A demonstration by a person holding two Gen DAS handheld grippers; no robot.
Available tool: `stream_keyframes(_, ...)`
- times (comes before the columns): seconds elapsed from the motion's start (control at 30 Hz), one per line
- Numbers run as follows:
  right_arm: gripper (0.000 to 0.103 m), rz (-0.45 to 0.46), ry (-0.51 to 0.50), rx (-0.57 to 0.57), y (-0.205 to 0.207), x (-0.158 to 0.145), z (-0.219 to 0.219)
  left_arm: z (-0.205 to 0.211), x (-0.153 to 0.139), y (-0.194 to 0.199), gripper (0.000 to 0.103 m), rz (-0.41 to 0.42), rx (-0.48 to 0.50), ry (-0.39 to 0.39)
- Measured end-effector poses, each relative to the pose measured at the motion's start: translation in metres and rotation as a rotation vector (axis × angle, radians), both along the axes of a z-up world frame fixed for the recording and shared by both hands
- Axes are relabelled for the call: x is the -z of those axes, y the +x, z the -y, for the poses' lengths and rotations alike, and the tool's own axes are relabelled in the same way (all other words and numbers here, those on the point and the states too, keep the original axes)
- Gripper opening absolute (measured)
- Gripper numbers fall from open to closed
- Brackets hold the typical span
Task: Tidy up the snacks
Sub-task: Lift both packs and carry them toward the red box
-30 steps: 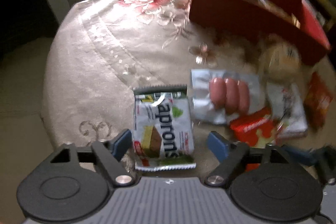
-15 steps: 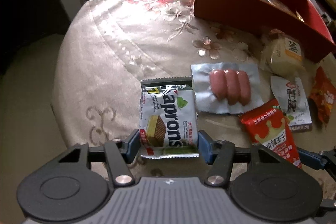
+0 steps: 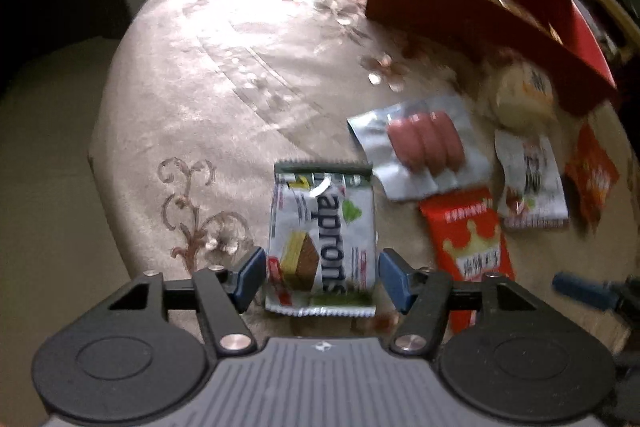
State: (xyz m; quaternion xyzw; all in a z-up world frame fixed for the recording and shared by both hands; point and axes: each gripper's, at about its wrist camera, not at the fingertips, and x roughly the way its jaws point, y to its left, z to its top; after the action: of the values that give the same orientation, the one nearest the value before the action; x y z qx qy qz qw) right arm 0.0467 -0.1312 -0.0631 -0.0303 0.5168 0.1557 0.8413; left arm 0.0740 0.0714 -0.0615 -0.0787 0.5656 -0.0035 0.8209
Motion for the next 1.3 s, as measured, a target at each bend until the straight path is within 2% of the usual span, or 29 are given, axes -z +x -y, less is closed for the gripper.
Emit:
stream_keyframes(0.07,0.074,0.003,0.010,-0.003,0.003,-0.002,-0.005,0.005,0.000,0.004,0.067,0.014,0.001,0.027)
stream_keyframes(0.13,0.080,0.013,0.034,-0.026,0.007,-0.005,-0.013,0.009,0.004,0.008,0.068,0.008,0.004,0.056)
stream_keyframes(0.17,0.080,0.023,0.024,-0.037,0.010,-0.004,-0.020,0.010,0.005,0.008,0.073,0.012,0.010,0.058)
stream_keyframes(0.2,0.080,0.027,-0.002,-0.042,0.013,-0.001,-0.026,0.013,0.006,0.010,0.073,0.009,0.021,0.069)
stream_keyframes(0.23,0.075,0.023,-0.040,-0.051,0.016,0.006,-0.032,0.016,0.006,0.011,0.073,0.008,0.037,0.086)
stream_keyframes(0.27,0.079,0.023,-0.053,-0.061,0.018,0.012,-0.036,0.018,0.008,0.011,0.073,0.008,0.049,0.100)
stream_keyframes(0.3,0.078,0.024,-0.071,-0.063,0.018,0.014,-0.038,0.022,0.008,0.009,0.073,0.015,0.066,0.124)
stream_keyframes(0.33,0.070,0.037,-0.124,-0.088,0.017,0.013,-0.044,0.024,0.007,0.006,0.070,0.024,0.083,0.137)
stream_keyframes(0.37,0.062,0.048,-0.135,-0.115,0.014,0.011,-0.047,0.025,0.005,0.004,0.062,0.022,0.091,0.133)
stream_keyframes(0.53,0.056,0.008,-0.103,-0.115,0.009,0.005,-0.036,0.023,-0.001,-0.003,0.060,0.017,0.102,0.091)
stream_keyframes(0.7,0.055,0.035,-0.071,-0.074,0.001,-0.014,-0.019,0.024,-0.020,-0.011,0.060,0.067,0.121,0.045)
stream_keyframes(0.9,0.055,0.097,-0.013,-0.031,-0.006,-0.043,-0.002,0.027,-0.033,-0.015,0.060,0.086,0.126,0.004)
stream_keyframes(1.3,0.055,0.161,0.006,0.032,0.018,-0.065,0.015,0.044,-0.058,0.013,0.060,0.167,0.161,-0.004)
